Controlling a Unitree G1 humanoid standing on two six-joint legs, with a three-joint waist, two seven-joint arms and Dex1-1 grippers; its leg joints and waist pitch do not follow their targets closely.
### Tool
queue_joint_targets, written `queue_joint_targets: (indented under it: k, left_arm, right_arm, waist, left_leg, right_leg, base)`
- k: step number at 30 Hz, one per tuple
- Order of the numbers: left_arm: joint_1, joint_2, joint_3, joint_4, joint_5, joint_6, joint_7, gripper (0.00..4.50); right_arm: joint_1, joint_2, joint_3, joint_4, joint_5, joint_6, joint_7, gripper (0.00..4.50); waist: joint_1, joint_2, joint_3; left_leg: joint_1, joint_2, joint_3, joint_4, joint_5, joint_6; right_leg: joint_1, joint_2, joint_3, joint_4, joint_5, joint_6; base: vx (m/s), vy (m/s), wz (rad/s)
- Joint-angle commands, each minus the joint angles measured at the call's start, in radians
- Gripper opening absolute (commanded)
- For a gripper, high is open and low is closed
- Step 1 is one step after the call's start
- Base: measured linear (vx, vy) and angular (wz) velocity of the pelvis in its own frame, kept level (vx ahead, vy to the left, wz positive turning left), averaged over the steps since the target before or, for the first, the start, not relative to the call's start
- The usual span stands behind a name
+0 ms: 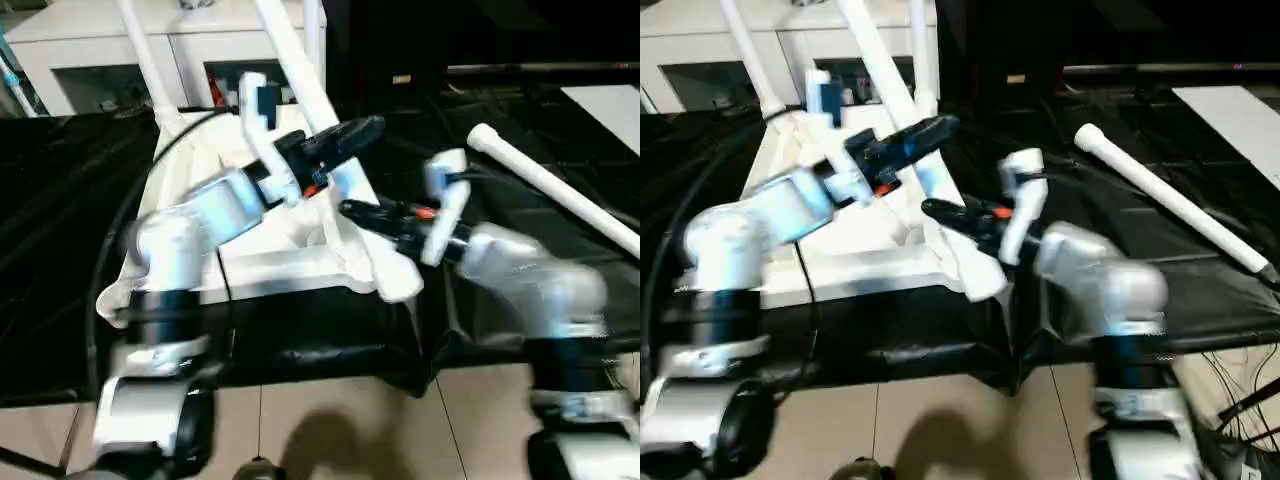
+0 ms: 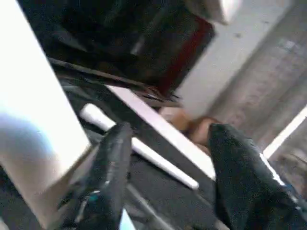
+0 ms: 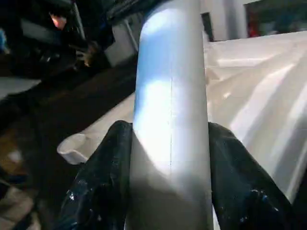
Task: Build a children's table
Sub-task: Pick table leg
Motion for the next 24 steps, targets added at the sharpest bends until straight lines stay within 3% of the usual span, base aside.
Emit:
queue_joint_targets:
  k: [1, 2, 9, 13, 14, 20, 21, 24]
  left_arm:
    - [-0.006, 0.013, 0.049, 0.043, 0.039, -0.018, 0.074, 2.45]
    - [-0.003, 0.022, 0.072, 0.018, -0.001, -0.007, 0.041, 2.39]
    - [0.013, 0.028, 0.1, 0.003, -0.037, 0.008, 0.054, 1.94]
    - [0.008, 0.018, 0.11, 0.009, -0.051, 0.008, 0.067, 1.95]
    - [-0.003, 0.001, 0.129, 0.019, -0.093, 0.024, 0.07, 2.19]
    - [-0.011, 0.002, 0.117, 0.038, -0.073, 0.016, 0.076, 2.46]
    - [-0.012, 0.002, 0.116, 0.042, -0.075, 0.01, 0.073, 2.7]
    - [-0.018, -0.006, 0.114, 0.037, -0.087, 0.0, 0.061, 2.79]
  right_arm:
    - [-0.025, 0.021, 0.018, -0.078, 0.016, -0.072, 0.016, 1.79]
    - [-0.042, 0.042, -0.011, -0.057, -0.01, -0.119, -0.052, 1.79]
    - [-0.062, 0.054, -0.043, -0.05, -0.071, -0.256, -0.152, 1.78]
    - [-0.062, 0.058, -0.039, -0.059, -0.082, -0.271, -0.16, 1.78]
    - [-0.058, 0.056, -0.017, -0.072, -0.1, -0.275, -0.153, 1.78]
    - [-0.042, 0.059, 0.011, -0.091, -0.115, -0.29, -0.156, 1.78]
    - [-0.04, 0.055, 0.018, -0.092, -0.115, -0.289, -0.157, 1.78]
    - [-0.027, 0.041, 0.051, -0.083, -0.134, -0.284, -0.153, 1.78]
  waist:
    - [-0.004, -0.001, -0.082]
    - [-0.004, 0.002, -0.082]
    - [-0.006, 0.003, -0.079]
    - [-0.008, 0.002, -0.078]
    - [-0.007, 0.009, -0.079]
    - [-0.013, 0.009, -0.079]
    - [-0.012, 0.017, -0.079]
    - [-0.012, 0.014, -0.079]
  left_leg:
    - [0.032, 0.005, -0.005, -0.066, -0.082, -0.035]
    - [0.033, 0.004, -0.004, -0.065, -0.084, -0.034]
    - [0.036, 0.005, -0.003, -0.069, -0.114, -0.043]
    - [0.034, 0.003, -0.002, -0.068, -0.121, -0.039]
    - [0.033, 0.001, -0.004, -0.067, -0.11, -0.035]
    - [0.035, 0.0, -0.004, -0.067, -0.119, -0.033]
    - [0.035, 0.001, -0.005, -0.067, -0.123, -0.035]
    - [0.036, 0.001, -0.005, -0.067, -0.124, -0.035]
  right_leg:
    - [0.055, -0.035, 0.029, -0.064, 0.12, -0.198]
    - [0.054, -0.035, 0.028, -0.063, 0.128, -0.203]
    - [0.051, -0.033, 0.029, -0.065, 0.107, -0.203]
    - [0.053, -0.032, 0.03, -0.066, 0.106, -0.192]
    - [0.055, -0.032, 0.029, -0.066, 0.11, -0.183]
    - [0.055, -0.03, 0.028, -0.066, 0.128, -0.192]
    - [0.055, -0.031, 0.028, -0.065, 0.123, -0.193]
    - [0.056, -0.031, 0.029, -0.067, 0.12, -0.191]
  base:
    - [0.0, 0.0, 0.0]
    - [0.0, 0.0, 0.0]
    - [0.0, 0.0, 0.0]
    - [0.0, 0.0, 0.0]
    - [0.0, 0.0, 0.0]
    - [0.0, 0.0, 0.0]
    - [0.0, 0.0, 0.0]
    - [0.0, 0.0, 0.0]
